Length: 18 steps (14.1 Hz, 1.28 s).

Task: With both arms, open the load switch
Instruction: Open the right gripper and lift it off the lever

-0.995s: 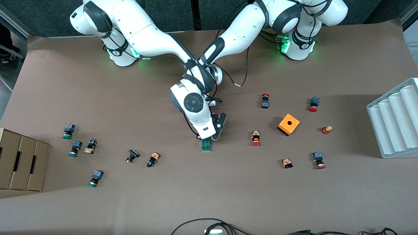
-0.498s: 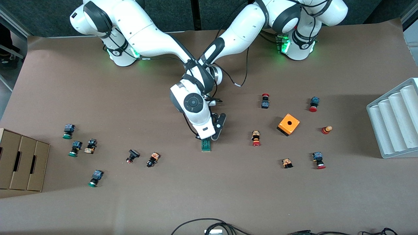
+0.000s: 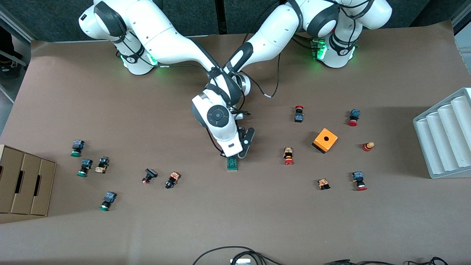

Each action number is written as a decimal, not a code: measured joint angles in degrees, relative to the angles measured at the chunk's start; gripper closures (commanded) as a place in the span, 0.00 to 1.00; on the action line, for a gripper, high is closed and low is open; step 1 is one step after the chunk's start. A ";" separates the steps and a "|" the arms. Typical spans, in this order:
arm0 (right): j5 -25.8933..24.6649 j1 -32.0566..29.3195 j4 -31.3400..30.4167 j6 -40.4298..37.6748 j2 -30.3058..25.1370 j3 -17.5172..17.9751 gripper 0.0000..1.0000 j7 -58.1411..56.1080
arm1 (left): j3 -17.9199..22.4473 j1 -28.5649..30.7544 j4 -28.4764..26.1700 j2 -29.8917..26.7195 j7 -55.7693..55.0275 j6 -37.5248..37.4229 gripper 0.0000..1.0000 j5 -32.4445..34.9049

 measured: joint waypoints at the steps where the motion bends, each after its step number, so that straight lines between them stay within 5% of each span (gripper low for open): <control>1: 0.00 0.00 0.00 0.00 0.00 0.01 0.53 0.00 | 0.00 0.00 0.00 0.00 0.00 0.00 0.72 0.00; 14: 0.00 0.00 -0.25 0.20 0.14 0.07 0.52 0.01 | 0.00 0.00 0.00 0.00 0.00 0.00 0.72 0.00; 18: 0.00 -0.05 -0.23 0.53 -0.14 -0.07 0.37 0.04 | 0.00 0.00 0.00 0.00 0.00 0.00 0.72 0.00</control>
